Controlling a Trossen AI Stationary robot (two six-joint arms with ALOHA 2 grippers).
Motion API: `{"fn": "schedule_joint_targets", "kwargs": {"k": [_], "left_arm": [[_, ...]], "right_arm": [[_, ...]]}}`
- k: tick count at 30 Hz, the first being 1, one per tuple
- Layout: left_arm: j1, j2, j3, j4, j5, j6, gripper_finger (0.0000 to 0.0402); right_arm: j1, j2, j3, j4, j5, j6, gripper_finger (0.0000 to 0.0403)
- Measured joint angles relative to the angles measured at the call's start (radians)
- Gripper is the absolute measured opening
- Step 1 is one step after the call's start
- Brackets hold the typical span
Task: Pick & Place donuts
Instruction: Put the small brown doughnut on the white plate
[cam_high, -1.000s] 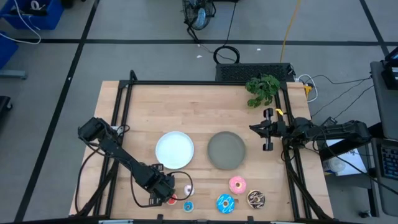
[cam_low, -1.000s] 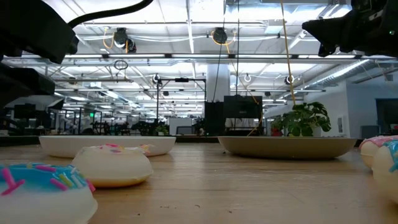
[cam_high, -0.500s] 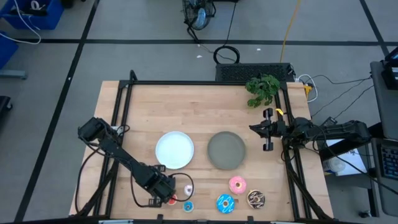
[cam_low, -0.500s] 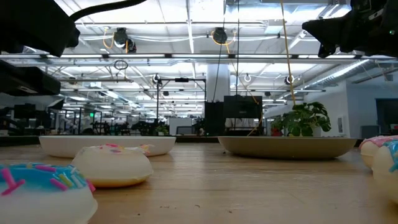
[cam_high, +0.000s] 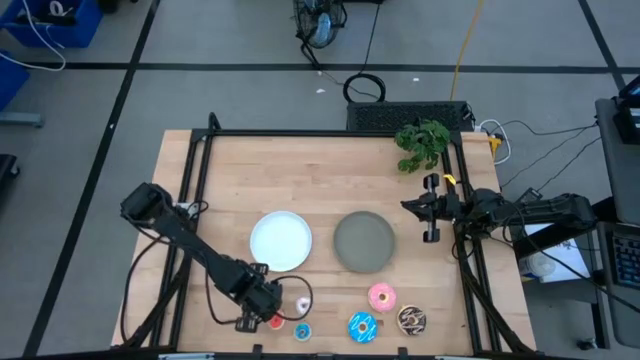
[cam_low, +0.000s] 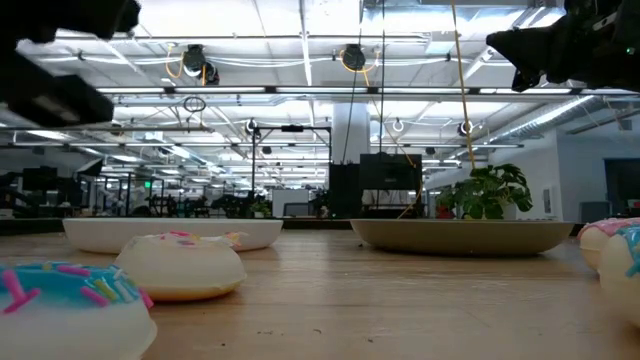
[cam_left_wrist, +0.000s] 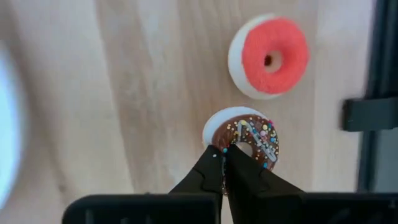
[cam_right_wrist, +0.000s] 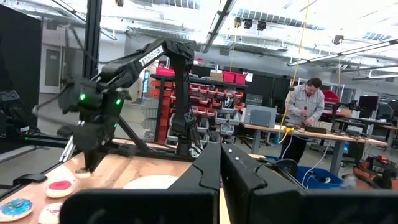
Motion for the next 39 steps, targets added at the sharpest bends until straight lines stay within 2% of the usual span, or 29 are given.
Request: {"fn": "schedule_joint_targets", "kwargs": {"k": [11,16,20,25,29,33,39], "left_arm": [[0.065,-0.282,0.005,-0.164,-0.141,0.020,0.0016],[0.167,-0.386,0.005,-0.229,-0.180,0.032,0.0017],[0.276,-0.419,0.005,-0.228,-0.214,0.036,0.0006],[0.412,-0.376,0.006,-0.219,-0.191,0.142,0.0018],[0.518,-0.280,0.006,-0.215,-0.165,0.220,0.0018],[0.610,-0.169,0.005,-0.197,-0.121,0.224,0.0006],[0.693,-0.038,0.005,-0.153,-0.034,0.301,0.0027]], "right_arm": [[0.000,0.000,0.000,-0.001,-0.002,-0.001,0.0000],[0.000,0.000,0.000,-0.001,-0.002,-0.003,0.0000],[0.000,0.000,0.000,-0.001,-0.002,-0.003,0.0000],[0.000,0.000,0.000,-0.001,-0.003,0.000,0.0000],[0.000,0.000,0.000,-0.001,-0.003,0.000,0.0000],[0.000,0.000,0.000,-0.001,-0.003,0.000,0.0000],[0.000,0.000,0.000,-0.001,-0.003,-0.007,0.0000]]}}
